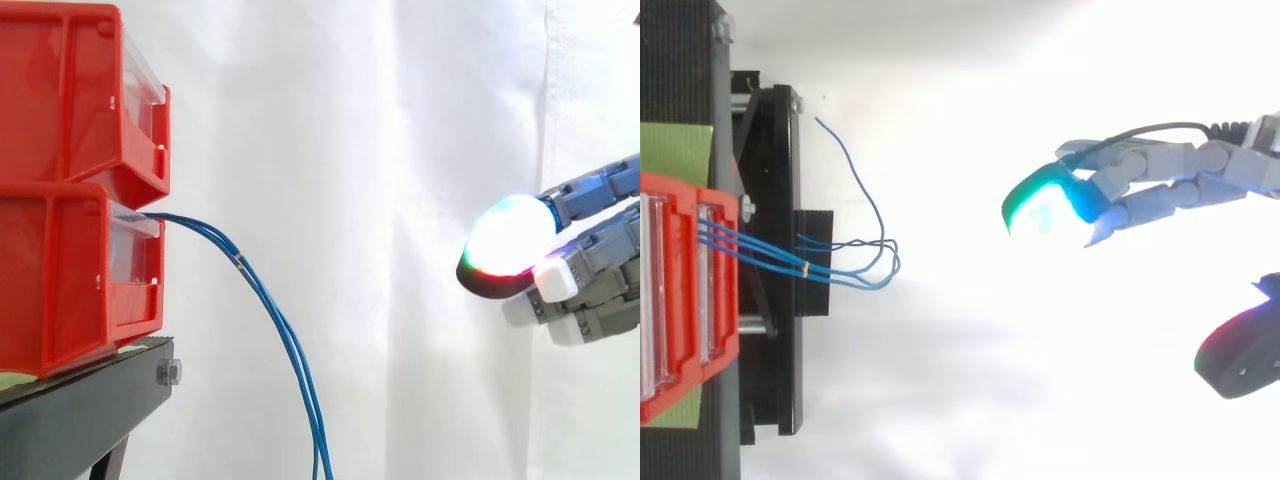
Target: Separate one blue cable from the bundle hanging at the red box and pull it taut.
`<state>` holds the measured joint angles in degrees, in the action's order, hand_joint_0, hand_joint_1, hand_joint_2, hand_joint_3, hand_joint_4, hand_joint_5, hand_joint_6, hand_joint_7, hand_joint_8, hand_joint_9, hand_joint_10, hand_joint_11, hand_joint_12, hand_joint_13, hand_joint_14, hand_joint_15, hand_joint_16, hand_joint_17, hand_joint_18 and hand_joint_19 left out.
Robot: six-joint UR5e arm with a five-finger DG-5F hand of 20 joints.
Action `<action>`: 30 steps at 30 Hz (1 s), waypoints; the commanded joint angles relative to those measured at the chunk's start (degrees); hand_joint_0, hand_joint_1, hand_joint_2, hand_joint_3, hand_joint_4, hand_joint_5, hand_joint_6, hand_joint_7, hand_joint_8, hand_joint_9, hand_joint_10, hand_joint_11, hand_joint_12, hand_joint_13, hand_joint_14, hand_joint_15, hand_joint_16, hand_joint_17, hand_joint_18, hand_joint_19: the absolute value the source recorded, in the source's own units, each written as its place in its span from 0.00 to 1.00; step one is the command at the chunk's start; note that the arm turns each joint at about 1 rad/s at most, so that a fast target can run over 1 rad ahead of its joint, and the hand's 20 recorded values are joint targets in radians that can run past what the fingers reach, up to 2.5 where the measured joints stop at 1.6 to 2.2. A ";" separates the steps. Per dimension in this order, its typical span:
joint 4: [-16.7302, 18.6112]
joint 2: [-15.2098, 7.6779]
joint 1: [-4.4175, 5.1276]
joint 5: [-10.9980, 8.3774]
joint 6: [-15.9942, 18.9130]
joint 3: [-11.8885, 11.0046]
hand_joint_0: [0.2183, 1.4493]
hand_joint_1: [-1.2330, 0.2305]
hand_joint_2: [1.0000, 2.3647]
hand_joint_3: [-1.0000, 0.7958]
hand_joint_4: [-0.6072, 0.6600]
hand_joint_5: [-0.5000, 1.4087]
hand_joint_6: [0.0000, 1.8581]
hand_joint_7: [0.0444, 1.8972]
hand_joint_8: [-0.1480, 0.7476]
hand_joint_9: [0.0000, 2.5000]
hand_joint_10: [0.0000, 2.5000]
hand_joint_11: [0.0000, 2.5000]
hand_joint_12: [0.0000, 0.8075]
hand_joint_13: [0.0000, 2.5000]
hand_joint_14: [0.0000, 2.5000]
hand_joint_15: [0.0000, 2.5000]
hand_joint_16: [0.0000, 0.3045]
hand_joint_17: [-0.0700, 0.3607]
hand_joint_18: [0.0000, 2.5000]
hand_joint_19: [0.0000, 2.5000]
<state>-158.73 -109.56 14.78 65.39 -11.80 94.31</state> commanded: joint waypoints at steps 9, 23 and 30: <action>3.61 -3.11 0.52 -0.79 1.34 -0.35 0.25 0.47 0.00 0.30 0.68 0.14 0.27 0.38 0.49 0.16 0.00 0.04 0.37 0.08 0.00 0.00 0.12 0.35 0.03 0.03; 5.98 -11.11 -0.71 -0.88 3.10 -5.36 0.25 0.47 0.00 0.30 0.69 0.15 0.27 0.38 0.49 0.16 0.00 0.05 0.36 0.08 0.00 0.00 0.12 0.35 0.04 0.03; 5.89 -13.57 -1.95 -0.44 2.40 -8.53 0.25 0.47 0.00 0.30 0.69 0.15 0.27 0.38 0.49 0.16 0.00 0.04 0.36 0.08 0.00 0.00 0.12 0.35 0.04 0.03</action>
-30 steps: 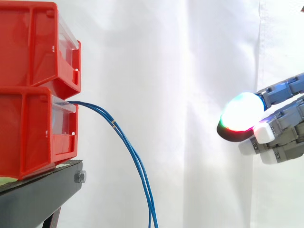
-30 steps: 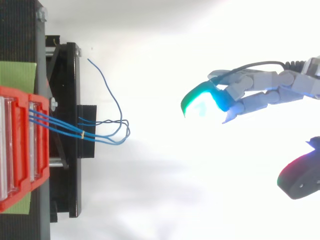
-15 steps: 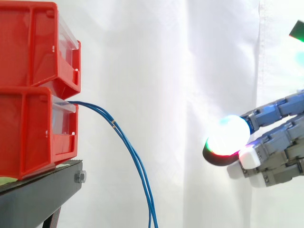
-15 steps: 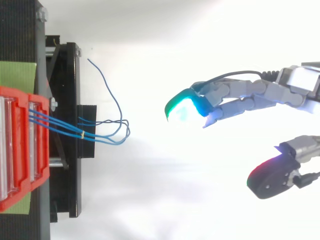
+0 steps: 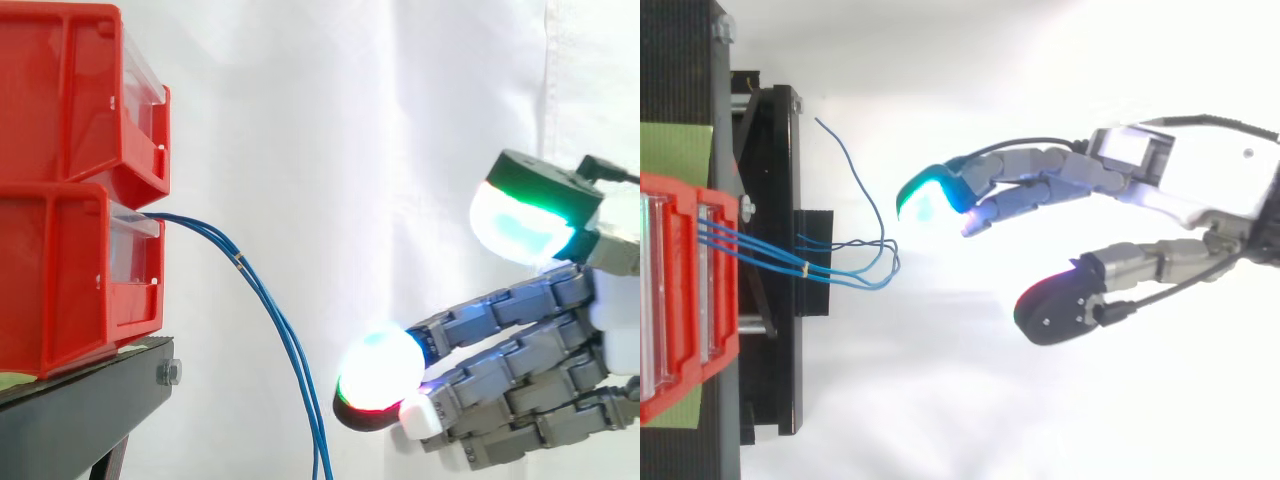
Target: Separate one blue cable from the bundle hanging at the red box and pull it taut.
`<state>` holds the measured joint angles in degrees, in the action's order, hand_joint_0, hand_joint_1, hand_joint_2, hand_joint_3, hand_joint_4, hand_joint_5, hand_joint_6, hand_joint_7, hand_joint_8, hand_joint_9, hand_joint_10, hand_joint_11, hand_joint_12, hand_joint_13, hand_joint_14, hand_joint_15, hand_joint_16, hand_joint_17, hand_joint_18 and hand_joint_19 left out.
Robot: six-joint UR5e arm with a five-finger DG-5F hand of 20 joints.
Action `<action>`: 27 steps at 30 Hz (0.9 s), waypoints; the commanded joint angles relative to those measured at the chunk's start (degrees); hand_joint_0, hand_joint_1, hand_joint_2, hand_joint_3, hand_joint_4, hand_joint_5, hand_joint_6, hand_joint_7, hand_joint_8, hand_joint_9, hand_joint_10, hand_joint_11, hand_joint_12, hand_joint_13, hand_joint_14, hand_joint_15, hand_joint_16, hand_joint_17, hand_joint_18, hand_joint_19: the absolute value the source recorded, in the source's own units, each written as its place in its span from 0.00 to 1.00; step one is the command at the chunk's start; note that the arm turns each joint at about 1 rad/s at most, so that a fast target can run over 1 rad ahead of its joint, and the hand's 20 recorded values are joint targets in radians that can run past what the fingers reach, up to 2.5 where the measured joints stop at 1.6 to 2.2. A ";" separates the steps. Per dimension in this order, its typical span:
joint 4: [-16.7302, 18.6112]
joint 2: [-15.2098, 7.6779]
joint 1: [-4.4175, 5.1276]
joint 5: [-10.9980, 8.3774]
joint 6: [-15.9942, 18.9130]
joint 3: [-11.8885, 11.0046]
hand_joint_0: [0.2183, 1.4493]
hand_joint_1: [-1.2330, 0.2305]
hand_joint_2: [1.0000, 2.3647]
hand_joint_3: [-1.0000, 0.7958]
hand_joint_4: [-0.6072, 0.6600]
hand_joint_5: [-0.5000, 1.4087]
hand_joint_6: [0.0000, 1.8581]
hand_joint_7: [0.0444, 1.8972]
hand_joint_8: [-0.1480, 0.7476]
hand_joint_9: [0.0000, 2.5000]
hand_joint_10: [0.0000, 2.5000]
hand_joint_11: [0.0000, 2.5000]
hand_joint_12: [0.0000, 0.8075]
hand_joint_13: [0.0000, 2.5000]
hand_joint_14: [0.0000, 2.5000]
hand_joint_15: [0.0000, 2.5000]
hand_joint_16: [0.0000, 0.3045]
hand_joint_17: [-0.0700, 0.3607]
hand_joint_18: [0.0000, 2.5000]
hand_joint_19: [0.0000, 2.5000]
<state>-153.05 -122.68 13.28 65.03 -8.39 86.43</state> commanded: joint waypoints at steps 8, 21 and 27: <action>1.52 -1.69 -1.68 0.36 -1.89 -1.18 0.25 0.47 0.00 0.30 0.70 0.15 0.27 0.38 0.49 0.16 0.00 0.05 0.36 0.09 0.00 0.00 0.12 0.35 0.04 0.03; 2.05 -8.19 -2.21 5.20 -2.33 -9.09 0.25 0.47 0.00 0.29 0.70 0.16 0.27 0.42 0.49 0.17 0.00 0.05 0.36 0.09 0.00 0.00 0.12 0.35 0.05 0.03; 3.37 -8.28 -2.12 6.34 -2.86 -9.09 0.25 0.46 0.00 0.29 0.72 0.16 0.27 0.43 0.50 0.18 0.00 0.06 0.36 0.10 0.00 0.00 0.11 0.34 0.06 0.03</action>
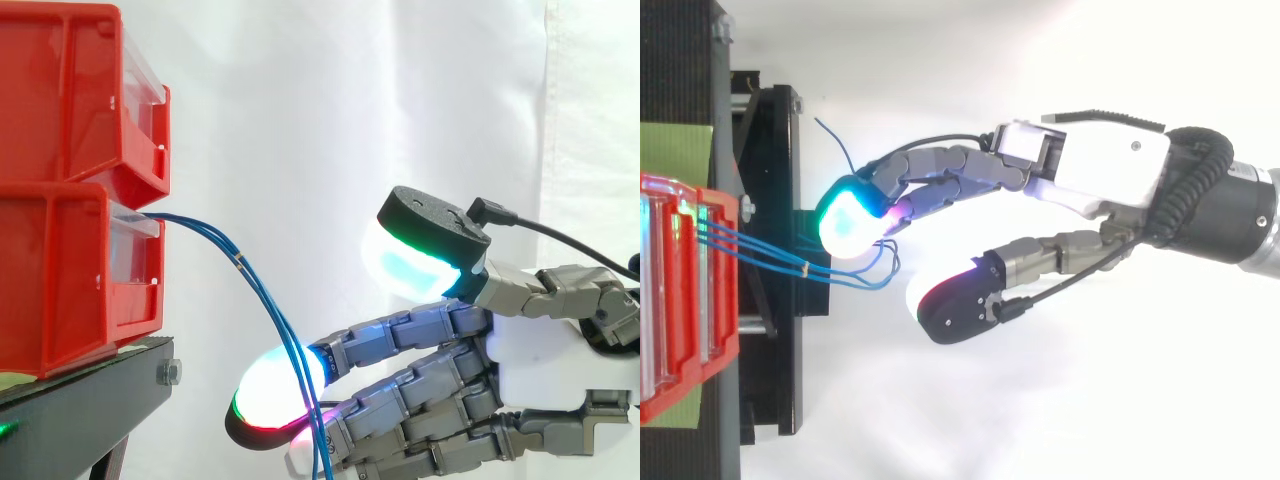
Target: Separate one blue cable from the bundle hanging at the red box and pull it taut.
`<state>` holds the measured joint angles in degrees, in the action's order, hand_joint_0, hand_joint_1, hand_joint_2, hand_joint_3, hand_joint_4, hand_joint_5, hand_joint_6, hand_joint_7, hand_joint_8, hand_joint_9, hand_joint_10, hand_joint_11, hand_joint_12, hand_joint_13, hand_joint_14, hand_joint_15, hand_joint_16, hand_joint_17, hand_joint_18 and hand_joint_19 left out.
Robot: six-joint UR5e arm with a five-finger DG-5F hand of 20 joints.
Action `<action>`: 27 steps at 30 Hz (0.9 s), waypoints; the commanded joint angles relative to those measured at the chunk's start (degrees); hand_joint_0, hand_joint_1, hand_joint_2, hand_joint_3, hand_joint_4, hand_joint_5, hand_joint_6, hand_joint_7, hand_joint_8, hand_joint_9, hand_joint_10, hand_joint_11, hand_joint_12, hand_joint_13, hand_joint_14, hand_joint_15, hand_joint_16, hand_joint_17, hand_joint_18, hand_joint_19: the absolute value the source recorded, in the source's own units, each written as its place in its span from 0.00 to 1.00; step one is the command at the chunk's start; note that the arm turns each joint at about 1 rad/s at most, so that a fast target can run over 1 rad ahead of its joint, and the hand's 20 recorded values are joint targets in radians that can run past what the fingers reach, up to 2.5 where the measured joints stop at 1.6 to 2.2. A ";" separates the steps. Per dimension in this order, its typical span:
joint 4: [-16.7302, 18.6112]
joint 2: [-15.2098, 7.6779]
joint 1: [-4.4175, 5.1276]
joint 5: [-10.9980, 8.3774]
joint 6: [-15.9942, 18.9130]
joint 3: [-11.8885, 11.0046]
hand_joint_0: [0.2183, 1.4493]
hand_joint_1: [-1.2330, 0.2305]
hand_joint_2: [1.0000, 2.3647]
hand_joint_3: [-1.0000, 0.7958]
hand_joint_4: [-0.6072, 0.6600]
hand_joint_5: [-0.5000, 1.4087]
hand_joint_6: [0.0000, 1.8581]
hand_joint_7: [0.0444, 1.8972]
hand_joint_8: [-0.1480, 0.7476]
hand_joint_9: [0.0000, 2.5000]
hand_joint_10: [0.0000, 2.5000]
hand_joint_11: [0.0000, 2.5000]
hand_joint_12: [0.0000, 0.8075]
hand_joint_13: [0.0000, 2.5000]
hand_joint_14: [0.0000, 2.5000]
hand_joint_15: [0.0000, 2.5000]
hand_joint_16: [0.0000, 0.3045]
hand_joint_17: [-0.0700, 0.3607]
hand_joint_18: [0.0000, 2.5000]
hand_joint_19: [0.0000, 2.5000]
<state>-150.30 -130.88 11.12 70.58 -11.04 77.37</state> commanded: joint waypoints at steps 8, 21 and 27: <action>1.32 -0.07 0.13 0.70 1.55 -0.02 0.25 0.46 0.00 0.29 0.72 0.17 0.27 0.44 0.50 0.19 0.00 0.06 0.35 0.11 0.00 0.00 0.11 0.34 0.07 0.04; 2.02 -0.34 0.22 0.26 3.57 -0.02 0.25 0.46 0.00 0.29 0.72 0.17 0.27 0.44 0.51 0.20 0.00 0.07 0.35 0.12 0.00 0.00 0.11 0.34 0.08 0.04; 1.50 -4.64 -0.22 2.46 7.87 -3.98 0.25 0.46 0.00 0.29 0.73 0.18 0.27 0.44 0.51 0.20 0.00 0.07 0.35 0.12 0.00 0.00 0.11 0.34 0.08 0.04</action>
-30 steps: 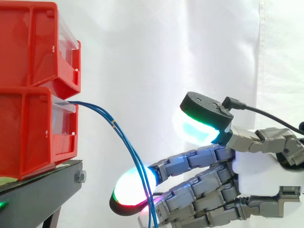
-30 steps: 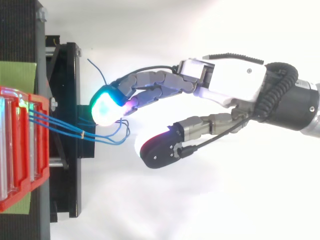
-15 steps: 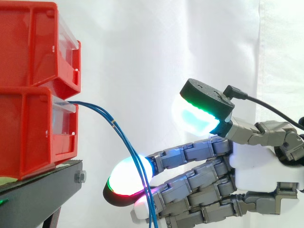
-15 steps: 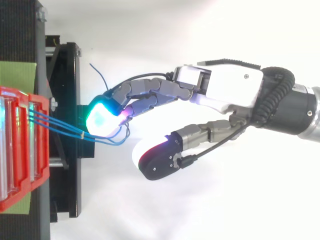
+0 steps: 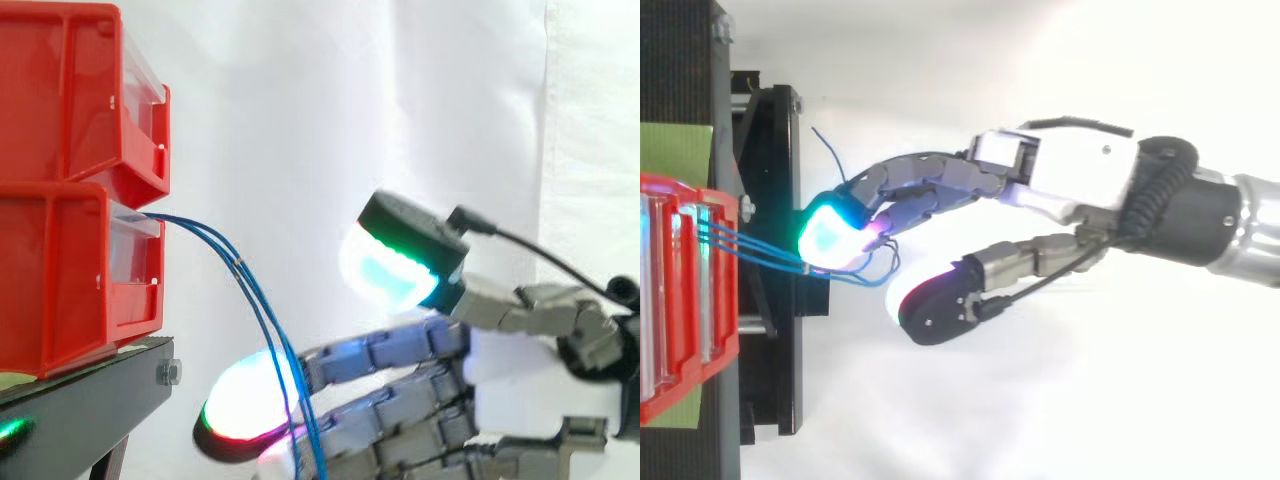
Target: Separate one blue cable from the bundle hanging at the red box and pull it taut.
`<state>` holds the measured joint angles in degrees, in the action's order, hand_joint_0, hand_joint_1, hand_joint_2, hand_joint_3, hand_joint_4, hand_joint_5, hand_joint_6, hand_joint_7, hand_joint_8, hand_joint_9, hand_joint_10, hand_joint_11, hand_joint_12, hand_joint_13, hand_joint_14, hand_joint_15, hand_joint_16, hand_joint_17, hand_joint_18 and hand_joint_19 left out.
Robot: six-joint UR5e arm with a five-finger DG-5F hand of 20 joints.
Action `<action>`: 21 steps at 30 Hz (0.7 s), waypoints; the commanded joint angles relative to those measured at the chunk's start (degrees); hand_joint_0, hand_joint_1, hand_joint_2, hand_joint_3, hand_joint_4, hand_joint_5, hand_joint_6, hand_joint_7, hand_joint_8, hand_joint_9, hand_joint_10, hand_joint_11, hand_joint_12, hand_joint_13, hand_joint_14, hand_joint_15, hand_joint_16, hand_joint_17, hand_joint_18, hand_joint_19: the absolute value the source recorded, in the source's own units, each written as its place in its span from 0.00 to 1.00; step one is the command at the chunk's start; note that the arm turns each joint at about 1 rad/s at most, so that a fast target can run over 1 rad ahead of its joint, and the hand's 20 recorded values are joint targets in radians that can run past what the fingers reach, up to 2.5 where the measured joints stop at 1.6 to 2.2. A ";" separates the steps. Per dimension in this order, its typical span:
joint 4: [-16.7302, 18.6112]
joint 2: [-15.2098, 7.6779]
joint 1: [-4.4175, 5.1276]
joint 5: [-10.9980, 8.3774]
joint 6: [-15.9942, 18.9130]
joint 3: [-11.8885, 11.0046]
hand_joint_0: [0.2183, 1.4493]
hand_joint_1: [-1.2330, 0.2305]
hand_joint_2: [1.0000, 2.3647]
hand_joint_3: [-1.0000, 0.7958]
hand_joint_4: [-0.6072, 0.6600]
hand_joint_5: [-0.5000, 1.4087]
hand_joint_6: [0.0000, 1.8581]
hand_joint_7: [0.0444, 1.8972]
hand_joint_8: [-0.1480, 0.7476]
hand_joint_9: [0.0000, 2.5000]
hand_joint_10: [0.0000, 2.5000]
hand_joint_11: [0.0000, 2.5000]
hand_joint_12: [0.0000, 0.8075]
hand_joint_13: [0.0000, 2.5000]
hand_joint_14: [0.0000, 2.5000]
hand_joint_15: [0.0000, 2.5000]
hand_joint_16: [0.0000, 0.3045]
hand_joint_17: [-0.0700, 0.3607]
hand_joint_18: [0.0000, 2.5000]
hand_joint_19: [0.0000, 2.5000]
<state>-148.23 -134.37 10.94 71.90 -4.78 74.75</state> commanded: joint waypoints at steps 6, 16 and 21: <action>-0.92 -1.15 -0.13 1.66 -0.59 -1.45 0.26 0.46 0.00 0.29 0.73 0.18 0.27 0.44 0.51 0.20 0.00 0.07 0.35 0.12 0.00 0.00 0.11 0.34 0.08 0.04; 0.31 -1.07 -0.13 1.75 -1.02 -1.45 0.26 0.46 0.00 0.30 0.73 0.18 0.27 0.44 0.50 0.21 0.00 0.07 0.35 0.13 0.00 0.00 0.11 0.34 0.09 0.04; 0.04 0.16 -0.31 1.92 -1.73 -1.62 0.27 0.46 0.00 0.30 0.73 0.18 0.27 0.44 0.50 0.21 0.00 0.07 0.34 0.13 0.00 0.00 0.11 0.33 0.09 0.04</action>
<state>-148.01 -135.15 10.76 73.68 -6.14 73.18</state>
